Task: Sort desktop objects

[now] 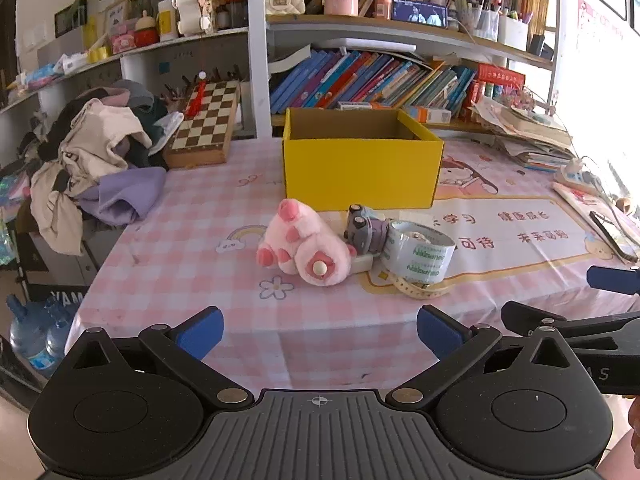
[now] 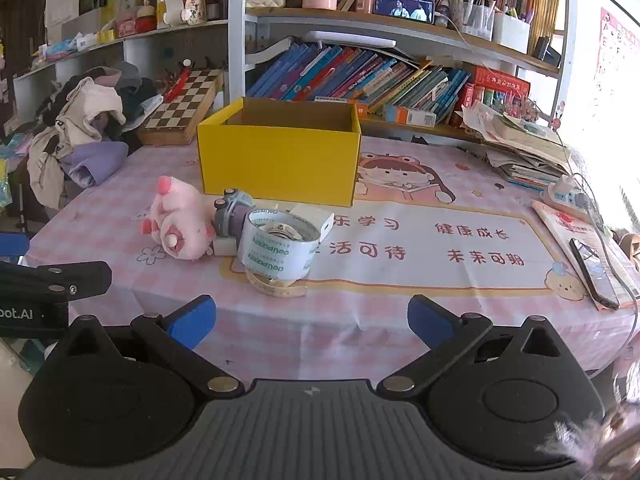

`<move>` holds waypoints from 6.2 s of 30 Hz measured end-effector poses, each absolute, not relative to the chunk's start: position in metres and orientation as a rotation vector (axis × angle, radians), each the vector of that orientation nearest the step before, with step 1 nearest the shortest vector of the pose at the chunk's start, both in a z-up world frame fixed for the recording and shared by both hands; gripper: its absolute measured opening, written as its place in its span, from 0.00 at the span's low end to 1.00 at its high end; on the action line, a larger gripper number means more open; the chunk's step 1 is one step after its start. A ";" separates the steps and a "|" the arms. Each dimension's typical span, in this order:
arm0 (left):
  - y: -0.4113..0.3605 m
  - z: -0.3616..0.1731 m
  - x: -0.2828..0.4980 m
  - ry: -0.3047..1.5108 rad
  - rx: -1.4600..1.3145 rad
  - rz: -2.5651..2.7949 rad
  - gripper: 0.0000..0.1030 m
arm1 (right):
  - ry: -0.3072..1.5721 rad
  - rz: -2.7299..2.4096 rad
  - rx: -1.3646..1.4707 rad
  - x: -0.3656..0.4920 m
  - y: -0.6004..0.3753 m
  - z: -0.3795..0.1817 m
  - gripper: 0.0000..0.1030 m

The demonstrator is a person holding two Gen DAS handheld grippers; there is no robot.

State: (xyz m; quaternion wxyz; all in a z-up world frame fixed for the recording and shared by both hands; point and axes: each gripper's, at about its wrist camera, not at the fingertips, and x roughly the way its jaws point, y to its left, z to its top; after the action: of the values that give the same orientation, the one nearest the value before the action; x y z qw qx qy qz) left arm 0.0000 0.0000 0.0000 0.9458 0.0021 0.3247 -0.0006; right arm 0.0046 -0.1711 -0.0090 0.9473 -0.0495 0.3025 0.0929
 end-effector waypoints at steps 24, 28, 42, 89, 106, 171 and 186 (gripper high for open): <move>0.000 -0.002 0.002 0.674 -0.007 0.015 1.00 | 0.634 0.191 -0.107 0.011 -0.168 -0.011 1.00; 0.000 -0.002 0.001 0.675 -0.006 0.016 1.00 | 0.634 0.192 -0.107 0.010 -0.168 -0.009 1.00; -0.002 0.003 0.003 0.680 -0.007 0.020 1.00 | 0.635 0.194 -0.112 0.009 -0.169 -0.008 1.00; 0.015 -0.004 0.003 0.680 0.000 -0.017 1.00 | 0.639 0.187 -0.131 0.005 -0.158 -0.009 1.00; 0.035 -0.006 0.006 0.679 0.008 -0.054 1.00 | 0.648 0.153 -0.137 0.008 -0.133 -0.010 1.00; 0.029 -0.060 0.133 0.828 -0.005 0.006 1.00 | 0.925 0.384 -0.002 0.204 -0.136 -0.069 0.97; 0.026 -0.062 0.152 0.845 -0.012 -0.020 1.00 | 0.830 0.401 0.001 0.203 -0.144 -0.051 0.83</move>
State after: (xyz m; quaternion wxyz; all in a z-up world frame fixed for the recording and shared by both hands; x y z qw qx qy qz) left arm 0.1516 0.0257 -0.0619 0.9120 -0.0057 0.4100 -0.0099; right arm 0.2028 -0.1439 -0.0505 0.8957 0.0007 0.4003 0.1936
